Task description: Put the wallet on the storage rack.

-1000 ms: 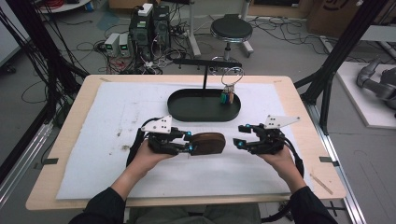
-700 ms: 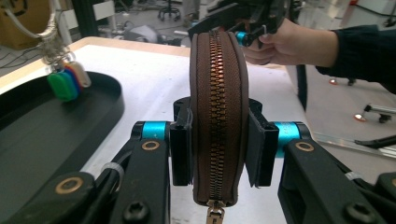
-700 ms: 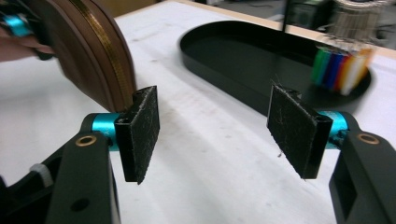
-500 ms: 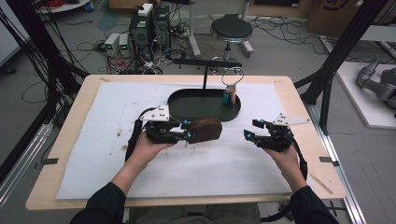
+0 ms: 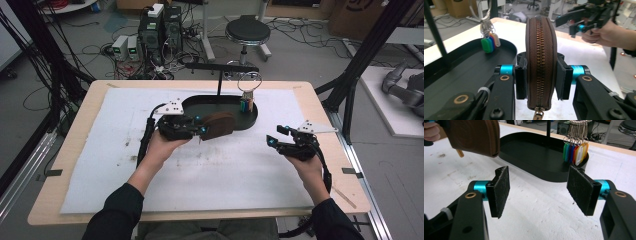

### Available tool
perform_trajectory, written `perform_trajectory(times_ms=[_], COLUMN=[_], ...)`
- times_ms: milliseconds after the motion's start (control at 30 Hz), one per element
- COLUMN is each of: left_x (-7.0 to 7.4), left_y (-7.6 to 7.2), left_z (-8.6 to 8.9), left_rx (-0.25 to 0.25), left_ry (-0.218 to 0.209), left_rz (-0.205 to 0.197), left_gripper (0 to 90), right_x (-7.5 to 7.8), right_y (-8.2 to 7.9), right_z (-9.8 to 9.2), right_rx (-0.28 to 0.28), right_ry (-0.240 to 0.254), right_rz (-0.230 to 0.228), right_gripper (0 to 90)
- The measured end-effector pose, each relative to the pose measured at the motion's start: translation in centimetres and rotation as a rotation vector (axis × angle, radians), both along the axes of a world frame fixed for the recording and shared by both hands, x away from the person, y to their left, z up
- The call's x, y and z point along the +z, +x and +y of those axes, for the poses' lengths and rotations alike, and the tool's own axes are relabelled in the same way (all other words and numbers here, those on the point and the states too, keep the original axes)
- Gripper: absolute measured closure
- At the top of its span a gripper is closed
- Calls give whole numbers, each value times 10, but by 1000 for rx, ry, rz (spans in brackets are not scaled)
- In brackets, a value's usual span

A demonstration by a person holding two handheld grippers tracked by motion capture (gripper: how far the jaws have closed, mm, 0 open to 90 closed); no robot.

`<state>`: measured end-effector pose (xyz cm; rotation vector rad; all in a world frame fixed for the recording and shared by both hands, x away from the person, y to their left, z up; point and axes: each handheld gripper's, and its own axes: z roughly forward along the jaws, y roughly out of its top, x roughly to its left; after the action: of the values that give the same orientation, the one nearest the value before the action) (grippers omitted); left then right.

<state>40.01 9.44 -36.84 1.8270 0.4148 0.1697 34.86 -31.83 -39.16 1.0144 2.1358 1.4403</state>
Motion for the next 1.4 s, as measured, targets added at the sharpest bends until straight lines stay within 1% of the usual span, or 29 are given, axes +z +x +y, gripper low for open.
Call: perform_trajectory(times_ms=[33, 100, 133, 167, 200, 267, 433, 467, 500, 600, 633, 667, 800, 867, 900, 967, 1033, 1067, 1233, 1267, 1300, 1333, 1400], left_x=[0, -1, 0, 0, 0, 0, 2, 2, 2, 2, 2, 2, 2, 0, 0, -4, -5, -8, -14, -17, -17, -21, -22], left_y=[2, 3, 8, 8, 13, 15, 25, 29, 29, 36, 36, 39, 46, 52, 52, 58, 60, 64, 70, 73, 73, 77, 78], left_z=[0, 0, -1, -1, -2, -2, -7, -9, -9, -13, -13, -15, -17, -20, -20, -22, -23, -25, -29, -31, -31, -33, -35], left_rx=[14, 22, 38, 38, 56, 61, 97, 105, 105, 127, 127, 135, 146, 162, 162, 176, 185, 195, 212, 222, 222, 229, 234], left_ry=[-3, -8, 1, 1, 6, 9, 8, 3, 3, 15, 15, 16, 18, 10, 10, 21, 25, 30, 28, 33, 33, 42, 48], left_rz=[-11, -13, -8, -8, -10, -12, -19, -16, -16, -20, -20, -16, -21, -8, -8, 0, 1, 1, 7, 5, 5, 9, 8], left_gripper=[671, 672, 672, 672, 672, 672, 672, 672, 672, 672, 672, 672, 672, 673, 672, 672, 672, 673, 673, 673, 674, 674, 674], right_x=[0, 0, 0, 0, 0, 0, 0, 0, 0, 0, 0, 0, 0, 0, 0, 0, 0, 0, 0, -1, -1, -1, -1], right_y=[0, 0, 0, 0, 1, 1, 1, 1, 1, 1, 1, 1, 2, 2, 2, 2, 2, 2, 2, 2, 2, 3, 2], right_z=[-1, -1, -2, -3, -3, -3, -4, -4, -4, -5, -5, -5, -6, -6, -6, -6, -6, -6, -6, -6, -6, -6, -6], right_rx=[-3, -9, -15, -16, -17, -18, -21, -22, -22, -23, -23, -24, -25, -26, -26, -26, -26, -28, -27, -25, -25, -25, -25], right_ry=[2, -1, 2, 2, 2, 1, 4, 3, 3, 5, 5, 5, 5, 5, 5, 6, 6, 6, 3, 3, 3, 1, 3], right_rz=[-1, -8, 1, 0, 1, -2, 0, -1, -1, -4, -4, -4, -2, 1, 1, 2, 3, 5, 3, 3, 3, 3, 1], right_gripper=[359, 359, 359, 359, 359, 359, 359, 359, 359, 360, 360, 359, 360, 360, 360, 360, 360, 360, 361, 361, 361, 361, 362])
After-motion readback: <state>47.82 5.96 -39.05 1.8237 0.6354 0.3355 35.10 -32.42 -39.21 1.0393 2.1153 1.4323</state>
